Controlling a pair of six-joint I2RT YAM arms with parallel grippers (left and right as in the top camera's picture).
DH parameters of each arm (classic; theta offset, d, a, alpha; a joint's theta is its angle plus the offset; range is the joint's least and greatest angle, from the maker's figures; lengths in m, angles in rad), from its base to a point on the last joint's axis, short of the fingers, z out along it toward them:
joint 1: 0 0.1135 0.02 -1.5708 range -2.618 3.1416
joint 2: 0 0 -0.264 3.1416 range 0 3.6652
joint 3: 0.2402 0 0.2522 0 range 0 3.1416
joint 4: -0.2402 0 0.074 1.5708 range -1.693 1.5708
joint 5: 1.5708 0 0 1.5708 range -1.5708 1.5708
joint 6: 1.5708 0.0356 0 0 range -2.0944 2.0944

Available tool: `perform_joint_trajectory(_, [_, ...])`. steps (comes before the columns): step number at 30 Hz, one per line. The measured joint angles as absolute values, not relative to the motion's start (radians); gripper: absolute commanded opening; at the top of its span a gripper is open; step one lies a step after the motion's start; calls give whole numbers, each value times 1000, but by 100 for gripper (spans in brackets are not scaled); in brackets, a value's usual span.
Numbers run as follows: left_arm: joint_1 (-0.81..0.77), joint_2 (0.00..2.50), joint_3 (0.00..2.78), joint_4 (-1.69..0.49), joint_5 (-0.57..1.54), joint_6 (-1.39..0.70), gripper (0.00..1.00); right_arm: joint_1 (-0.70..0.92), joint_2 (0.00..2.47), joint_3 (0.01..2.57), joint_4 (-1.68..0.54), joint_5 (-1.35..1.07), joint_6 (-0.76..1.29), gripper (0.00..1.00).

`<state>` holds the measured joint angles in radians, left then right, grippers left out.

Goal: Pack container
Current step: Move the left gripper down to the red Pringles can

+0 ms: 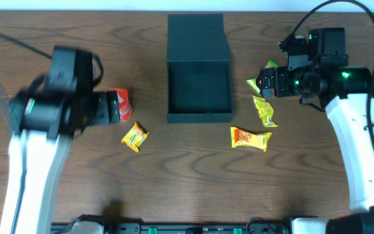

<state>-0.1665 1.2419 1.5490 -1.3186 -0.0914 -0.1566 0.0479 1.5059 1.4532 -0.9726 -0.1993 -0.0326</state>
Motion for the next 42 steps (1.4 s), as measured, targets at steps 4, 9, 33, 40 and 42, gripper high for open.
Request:
perform_joint_trajectory(4, [-187, 1070, 1558, -1430, -113, -184, 96, 48, 1436, 1453, -986, -153, -33, 99])
perform_joint_trajectory(9, [-211, 947, 1541, -1564, -119, -215, 96, 48, 1332, 1454, -990, -84, -33, 99])
perform_joint_trajectory(33, [-238, 778, 920, -1024, -104, -259, 95, 48, 1145, 1457, -1148, 16, -37, 99])
perform_joint_trajectory(40, [-238, 899, 813, -822, -122, -258, 95, 48, 1145, 1457, -1155, 38, -37, 99])
perform_joint_trajectory(42, [-238, 917, 776, -767, -135, -249, 96, 48, 1145, 1457, -1155, 50, -37, 99])
